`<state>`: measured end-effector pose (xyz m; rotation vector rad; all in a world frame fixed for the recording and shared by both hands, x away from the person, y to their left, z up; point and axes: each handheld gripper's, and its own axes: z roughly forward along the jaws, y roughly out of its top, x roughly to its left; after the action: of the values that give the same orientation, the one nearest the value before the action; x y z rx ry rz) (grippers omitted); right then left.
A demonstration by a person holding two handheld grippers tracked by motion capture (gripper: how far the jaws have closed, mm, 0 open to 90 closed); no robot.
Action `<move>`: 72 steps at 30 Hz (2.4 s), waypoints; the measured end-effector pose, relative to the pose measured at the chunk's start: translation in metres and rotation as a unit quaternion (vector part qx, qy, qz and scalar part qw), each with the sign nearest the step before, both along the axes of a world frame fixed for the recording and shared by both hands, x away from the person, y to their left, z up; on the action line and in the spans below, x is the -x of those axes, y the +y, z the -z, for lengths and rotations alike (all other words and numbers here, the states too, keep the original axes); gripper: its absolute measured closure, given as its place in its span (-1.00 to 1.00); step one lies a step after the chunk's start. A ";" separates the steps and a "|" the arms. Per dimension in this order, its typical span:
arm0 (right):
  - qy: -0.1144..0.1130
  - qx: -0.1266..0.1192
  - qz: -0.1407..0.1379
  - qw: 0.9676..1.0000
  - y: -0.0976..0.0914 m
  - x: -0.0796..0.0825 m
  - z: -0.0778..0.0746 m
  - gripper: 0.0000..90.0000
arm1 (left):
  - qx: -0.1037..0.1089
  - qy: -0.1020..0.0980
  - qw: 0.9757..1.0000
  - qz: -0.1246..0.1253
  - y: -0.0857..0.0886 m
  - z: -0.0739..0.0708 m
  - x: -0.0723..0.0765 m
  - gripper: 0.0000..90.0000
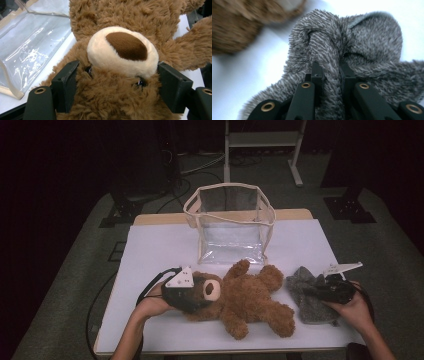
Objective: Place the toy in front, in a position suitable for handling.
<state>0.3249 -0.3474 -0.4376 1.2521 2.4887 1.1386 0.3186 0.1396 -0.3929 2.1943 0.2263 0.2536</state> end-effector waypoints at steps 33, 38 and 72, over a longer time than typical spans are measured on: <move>-0.055 -0.046 -0.217 0.973 0.124 0.022 -0.067 0.70 | -0.002 -0.008 1.000 0.004 0.005 -0.006 0.002 -0.52; -0.042 -0.049 -0.183 0.981 0.101 0.024 -0.056 0.70 | -0.001 0.002 1.000 0.008 0.008 -0.005 0.001 -0.46; -0.069 -0.061 -0.165 0.982 0.106 0.029 -0.061 0.67 | 0.005 0.019 1.000 -0.007 0.023 -0.004 0.001 -0.29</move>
<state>0.2959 -0.2417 -0.3763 0.7662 2.6179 1.4177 0.3173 0.1627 -0.3894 2.1896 0.2624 0.2188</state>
